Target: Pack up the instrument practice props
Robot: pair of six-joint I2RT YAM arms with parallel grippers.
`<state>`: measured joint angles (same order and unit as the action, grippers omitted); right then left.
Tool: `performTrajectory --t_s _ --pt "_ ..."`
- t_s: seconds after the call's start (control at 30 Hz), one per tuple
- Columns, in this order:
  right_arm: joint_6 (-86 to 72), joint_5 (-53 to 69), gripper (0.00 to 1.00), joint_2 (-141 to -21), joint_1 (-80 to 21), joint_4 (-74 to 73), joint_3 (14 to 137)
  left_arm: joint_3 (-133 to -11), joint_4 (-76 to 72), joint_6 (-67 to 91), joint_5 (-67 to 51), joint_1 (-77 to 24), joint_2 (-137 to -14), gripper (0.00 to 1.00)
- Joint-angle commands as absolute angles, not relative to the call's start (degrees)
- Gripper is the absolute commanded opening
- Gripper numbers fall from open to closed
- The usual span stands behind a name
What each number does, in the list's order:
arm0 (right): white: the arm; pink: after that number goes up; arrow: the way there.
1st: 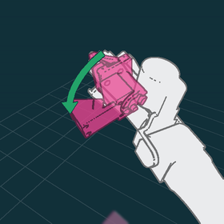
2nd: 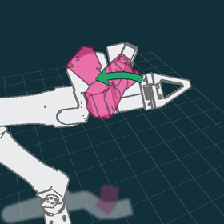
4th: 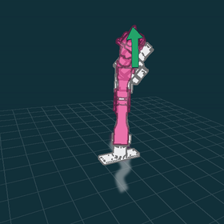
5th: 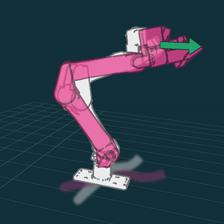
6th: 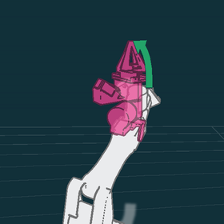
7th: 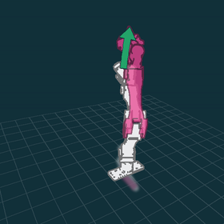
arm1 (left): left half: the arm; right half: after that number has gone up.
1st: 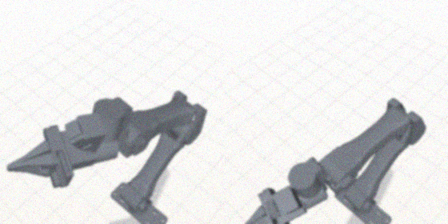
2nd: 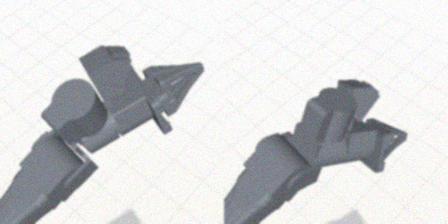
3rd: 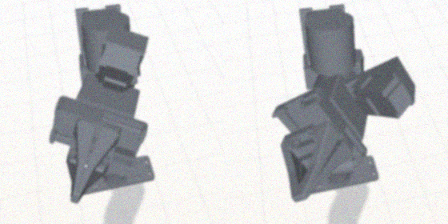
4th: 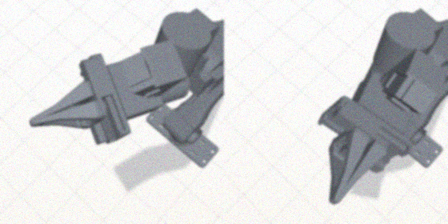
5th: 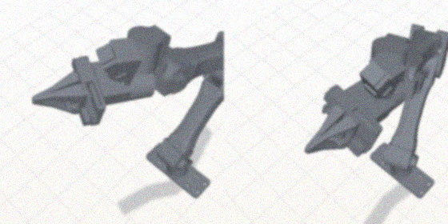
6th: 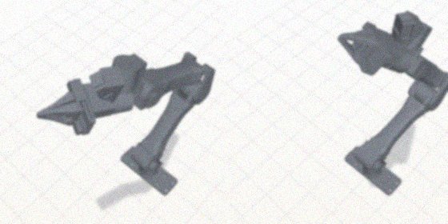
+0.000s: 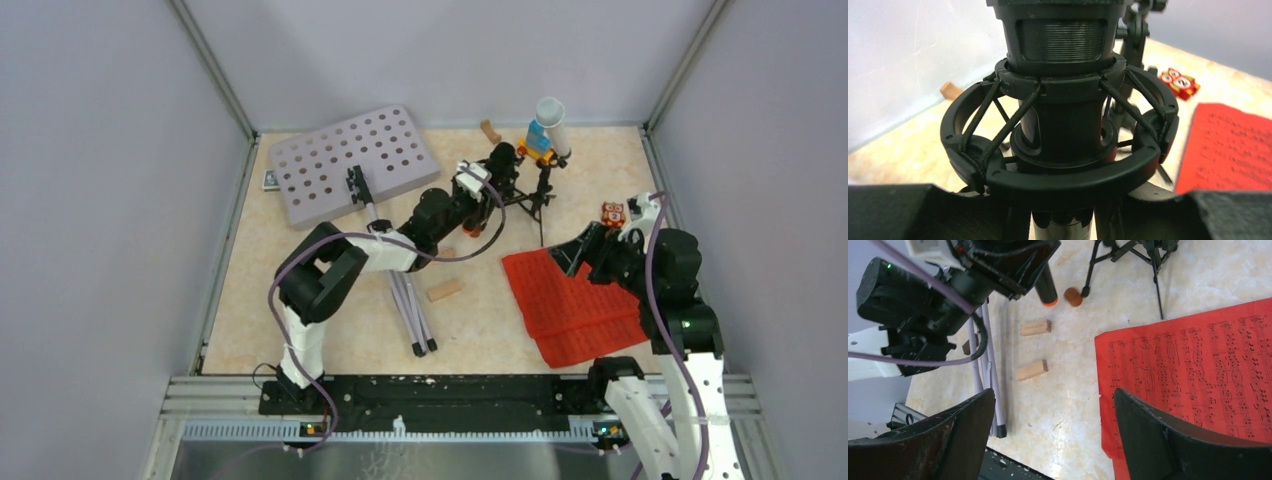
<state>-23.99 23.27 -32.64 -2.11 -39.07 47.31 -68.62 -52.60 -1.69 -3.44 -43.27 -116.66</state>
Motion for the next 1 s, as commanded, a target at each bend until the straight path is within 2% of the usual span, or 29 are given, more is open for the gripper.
performTrajectory --t_s 0.0,0.33,0.5,0.67,0.83,0.97 --pt "-22.6 26.2 0.86 -32.0 -1.9 -37.4 49.1 -59.0 -55.8 -1.5 -4.5 -43.1 -104.8 0.14" --pt "-22.6 33.1 0.84 -32.6 -1.9 -35.0 49.4 -41.8 -44.8 0.7 -12.9 -43.2 -86.3 0.14" --pt "-19.6 31.3 0.85 -33.6 -3.6 -37.6 51.7 -34.9 -36.8 2.6 -13.2 -43.2 -76.6 0.18" --pt "-19.2 36.1 0.85 -34.4 -5.7 -35.8 50.2 -29.2 -31.4 2.7 -11.2 -43.2 -65.3 0.18" --pt "-17.9 38.4 0.85 -34.9 -11.3 -34.3 50.3 -26.1 -28.5 2.1 -10.0 -43.2 -59.7 0.26" --pt "-17.6 34.9 0.85 -34.8 -13.5 -33.1 50.8 -25.3 -28.1 1.8 -9.1 -43.2 -59.1 0.32"
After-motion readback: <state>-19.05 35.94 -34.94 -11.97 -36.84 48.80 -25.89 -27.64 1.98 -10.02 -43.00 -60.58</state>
